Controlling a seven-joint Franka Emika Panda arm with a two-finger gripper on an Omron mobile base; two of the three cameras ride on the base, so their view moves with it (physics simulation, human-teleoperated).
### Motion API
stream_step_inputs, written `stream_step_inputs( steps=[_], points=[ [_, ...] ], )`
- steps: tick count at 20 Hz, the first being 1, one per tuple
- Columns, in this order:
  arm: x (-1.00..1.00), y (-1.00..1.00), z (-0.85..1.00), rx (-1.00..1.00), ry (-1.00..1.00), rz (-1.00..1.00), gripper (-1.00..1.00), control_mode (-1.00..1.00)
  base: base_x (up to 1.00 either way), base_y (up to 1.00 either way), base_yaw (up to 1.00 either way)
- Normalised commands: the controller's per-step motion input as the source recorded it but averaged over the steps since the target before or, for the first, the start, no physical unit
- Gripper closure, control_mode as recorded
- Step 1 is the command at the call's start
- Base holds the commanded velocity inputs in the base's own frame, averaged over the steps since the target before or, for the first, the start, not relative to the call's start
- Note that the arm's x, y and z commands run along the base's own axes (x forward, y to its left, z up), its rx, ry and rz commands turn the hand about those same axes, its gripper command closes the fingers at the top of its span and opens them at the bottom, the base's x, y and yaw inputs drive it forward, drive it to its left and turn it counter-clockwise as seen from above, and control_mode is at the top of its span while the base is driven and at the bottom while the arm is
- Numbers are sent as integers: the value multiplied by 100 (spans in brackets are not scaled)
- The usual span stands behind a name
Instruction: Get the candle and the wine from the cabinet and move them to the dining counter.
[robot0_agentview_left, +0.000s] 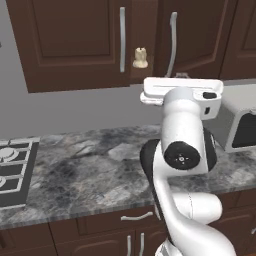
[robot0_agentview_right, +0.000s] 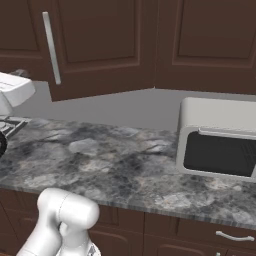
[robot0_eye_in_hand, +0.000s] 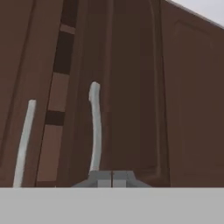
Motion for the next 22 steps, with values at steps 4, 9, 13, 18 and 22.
stream_step_inputs(
  steps=[4, 9, 13, 18, 22],
  points=[
    [52, 37, 6, 1, 0, -22, 100, -100, 0, 0, 0],
    [49, 47, 2, 0, 0, -22, 100, -100, 0, 0, 0],
    [32, 34, 0, 0, 0, -23, 100, -100, 0, 0, 0],
    [29, 6, 0, 0, 0, -22, 100, -100, 0, 0, 0],
    [25, -4, 0, 0, 0, -17, 100, -100, 0, 0, 0]
  ],
)
